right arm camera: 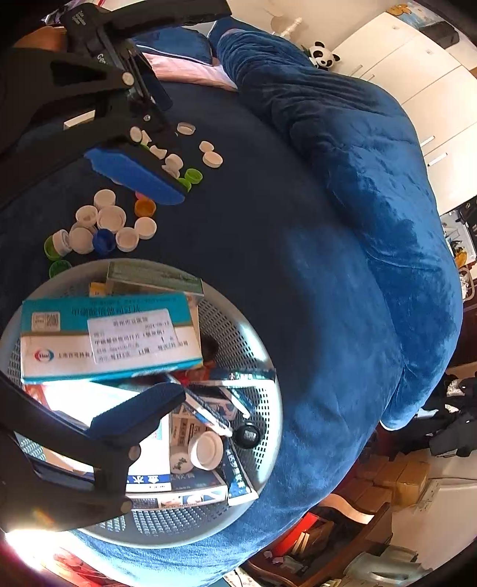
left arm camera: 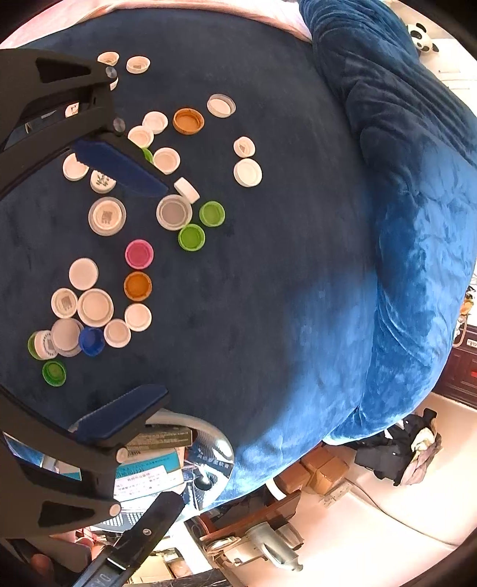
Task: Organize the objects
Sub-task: 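Move both grippers back from the basket to the scattered caps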
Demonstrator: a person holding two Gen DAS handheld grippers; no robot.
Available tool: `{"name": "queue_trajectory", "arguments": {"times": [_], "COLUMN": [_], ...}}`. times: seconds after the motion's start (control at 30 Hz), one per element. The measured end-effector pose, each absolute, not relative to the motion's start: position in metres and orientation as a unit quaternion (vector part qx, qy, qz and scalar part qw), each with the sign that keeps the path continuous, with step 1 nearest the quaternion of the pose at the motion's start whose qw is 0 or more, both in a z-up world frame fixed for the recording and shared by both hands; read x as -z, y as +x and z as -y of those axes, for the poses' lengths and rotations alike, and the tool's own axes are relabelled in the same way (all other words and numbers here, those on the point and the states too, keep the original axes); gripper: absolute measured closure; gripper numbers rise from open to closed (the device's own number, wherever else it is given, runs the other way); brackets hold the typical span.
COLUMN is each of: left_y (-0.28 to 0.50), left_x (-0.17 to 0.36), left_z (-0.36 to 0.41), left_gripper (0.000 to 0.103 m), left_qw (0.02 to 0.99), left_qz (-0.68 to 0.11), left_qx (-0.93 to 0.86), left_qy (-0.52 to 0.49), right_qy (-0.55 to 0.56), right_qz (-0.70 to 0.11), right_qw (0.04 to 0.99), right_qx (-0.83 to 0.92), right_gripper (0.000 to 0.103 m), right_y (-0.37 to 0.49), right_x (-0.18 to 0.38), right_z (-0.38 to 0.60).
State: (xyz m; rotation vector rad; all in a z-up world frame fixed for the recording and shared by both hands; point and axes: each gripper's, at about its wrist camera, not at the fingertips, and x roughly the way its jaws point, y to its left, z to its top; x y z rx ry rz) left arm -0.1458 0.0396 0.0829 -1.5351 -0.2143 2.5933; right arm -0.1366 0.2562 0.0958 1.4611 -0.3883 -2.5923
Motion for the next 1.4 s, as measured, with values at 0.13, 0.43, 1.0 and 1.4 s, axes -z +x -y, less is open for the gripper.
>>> {"name": "queue_trajectory", "arguments": {"times": [0.13, 0.43, 1.0, 1.4], "left_y": [-0.144, -0.137, -0.102, -0.076], "left_x": [-0.082, -0.077, -0.034, -0.006], "left_z": [-0.032, 0.0, 0.094, 0.146], "left_gripper": [0.001, 0.001, 0.001, 0.001], "left_qw": [0.055, 0.035, -0.029, -0.069], "left_qz": [0.073, 0.089, 0.124, 0.149], "left_qx": [-0.857, -0.856, -0.837, -0.819], "left_qy": [-0.508, -0.508, -0.533, -0.549], "right_qy": [0.488, 0.493, 0.533, 0.58], "right_qz": [0.126, 0.114, 0.014, -0.052], "right_qw": [0.075, 0.09, 0.177, 0.248], "right_qx": [0.861, 0.858, 0.827, 0.774], "right_gripper": [0.004, 0.004, 0.004, 0.004], "right_y": [-0.137, -0.135, -0.125, -0.121], "right_x": [-0.096, -0.096, -0.066, -0.024], "right_z": [-0.248, -0.227, -0.144, -0.076]}}
